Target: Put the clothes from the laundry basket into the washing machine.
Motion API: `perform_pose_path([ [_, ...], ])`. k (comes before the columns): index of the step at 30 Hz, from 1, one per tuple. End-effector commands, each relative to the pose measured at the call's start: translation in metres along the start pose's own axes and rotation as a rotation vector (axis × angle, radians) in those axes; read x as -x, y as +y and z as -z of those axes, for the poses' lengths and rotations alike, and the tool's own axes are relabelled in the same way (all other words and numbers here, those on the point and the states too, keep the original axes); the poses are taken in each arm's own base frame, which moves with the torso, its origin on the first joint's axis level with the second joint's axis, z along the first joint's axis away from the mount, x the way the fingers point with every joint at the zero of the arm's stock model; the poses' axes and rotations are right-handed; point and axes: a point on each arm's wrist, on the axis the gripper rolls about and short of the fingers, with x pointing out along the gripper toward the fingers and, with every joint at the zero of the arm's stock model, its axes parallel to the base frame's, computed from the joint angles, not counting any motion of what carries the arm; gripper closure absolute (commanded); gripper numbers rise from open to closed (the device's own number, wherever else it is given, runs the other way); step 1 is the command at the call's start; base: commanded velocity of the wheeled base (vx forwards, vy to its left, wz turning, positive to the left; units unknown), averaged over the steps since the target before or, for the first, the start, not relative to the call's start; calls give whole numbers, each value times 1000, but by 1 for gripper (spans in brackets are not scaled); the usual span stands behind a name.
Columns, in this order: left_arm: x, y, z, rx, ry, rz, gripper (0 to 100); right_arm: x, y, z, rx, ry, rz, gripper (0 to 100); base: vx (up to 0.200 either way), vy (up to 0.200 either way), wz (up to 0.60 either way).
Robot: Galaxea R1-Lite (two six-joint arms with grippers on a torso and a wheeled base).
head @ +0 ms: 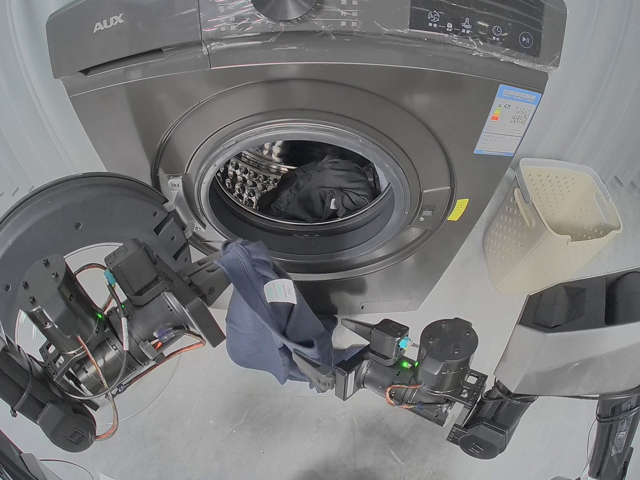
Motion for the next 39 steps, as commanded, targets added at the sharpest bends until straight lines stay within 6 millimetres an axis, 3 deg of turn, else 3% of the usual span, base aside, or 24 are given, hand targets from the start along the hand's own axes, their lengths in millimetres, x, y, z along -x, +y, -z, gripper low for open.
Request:
perform_pose_path([
  [1, 0, 0, 1, 1, 3, 0, 100, 1, 2, -9, -5, -29, -4, 100, 0, 0, 0],
  [9, -1, 1, 4, 3, 13, -3, 100, 1, 6, -23, -12, -78, -16, 100, 0, 0, 0],
  [18, 5, 10, 2, -9, 14, -32, 100, 52, -20, -108, -22, -322, 90, 100, 0, 0, 0],
  [26, 16, 5, -13, -15, -6, -24, 100, 76, -19, -152, -23, -487, 103, 100, 0, 0, 0],
  [29, 18, 3, -16, -15, -6, -21, 100, 80, -19, -158, -21, -508, 105, 100, 0, 0, 0],
  [32, 29, -4, -34, -13, -1, -8, 100, 97, -23, -172, -7, -560, 126, 100, 0, 0, 0],
  [39, 37, -9, -52, -13, -8, -4, 100, 106, -20, -180, 1, -587, 118, 100, 0, 0, 0],
])
